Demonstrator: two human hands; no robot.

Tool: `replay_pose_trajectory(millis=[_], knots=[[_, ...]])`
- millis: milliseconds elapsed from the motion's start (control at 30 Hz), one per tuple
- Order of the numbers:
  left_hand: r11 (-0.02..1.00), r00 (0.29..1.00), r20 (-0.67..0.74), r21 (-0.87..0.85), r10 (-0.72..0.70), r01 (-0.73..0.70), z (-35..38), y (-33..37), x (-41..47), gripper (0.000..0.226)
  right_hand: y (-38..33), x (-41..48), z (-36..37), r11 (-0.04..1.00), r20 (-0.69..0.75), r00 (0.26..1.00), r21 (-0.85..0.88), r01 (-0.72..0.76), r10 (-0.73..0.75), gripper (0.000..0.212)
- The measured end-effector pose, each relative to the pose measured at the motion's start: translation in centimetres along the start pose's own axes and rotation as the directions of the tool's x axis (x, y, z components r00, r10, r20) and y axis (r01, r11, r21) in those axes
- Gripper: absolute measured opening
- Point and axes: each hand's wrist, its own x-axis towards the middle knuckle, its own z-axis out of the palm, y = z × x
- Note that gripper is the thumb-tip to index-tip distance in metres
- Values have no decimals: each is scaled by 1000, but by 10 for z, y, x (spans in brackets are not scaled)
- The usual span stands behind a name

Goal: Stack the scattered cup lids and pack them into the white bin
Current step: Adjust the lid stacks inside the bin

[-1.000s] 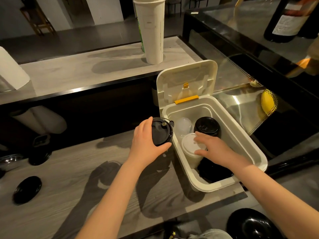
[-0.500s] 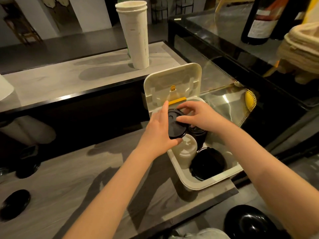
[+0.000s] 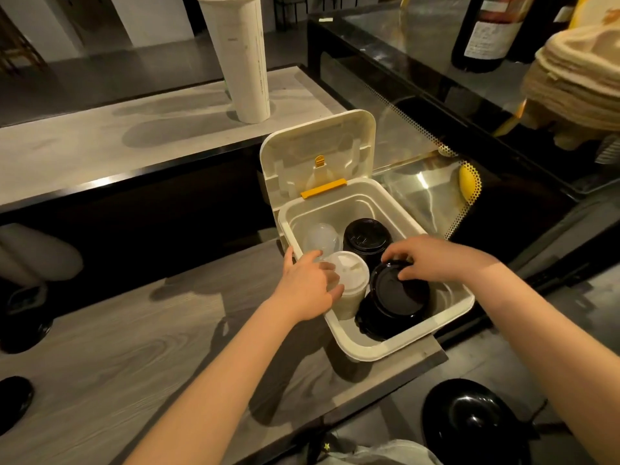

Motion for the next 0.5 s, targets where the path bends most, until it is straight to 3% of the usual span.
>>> replay_pose_trajectory(millis=[167,400,500], knots=[[999,1000,17,38,-2,2,-1,1,0,39,9,14,30,960,7,998,-272,-65,70,45],[999,1000,1,42,1,-1,-1,3,-2,39,16,10,44,987,-64,998,-156,-22,12,59],[1000,1000,2,30,0,0,-1,3,-2,38,10,2,47,983,33,999,-185,-21,27,81]])
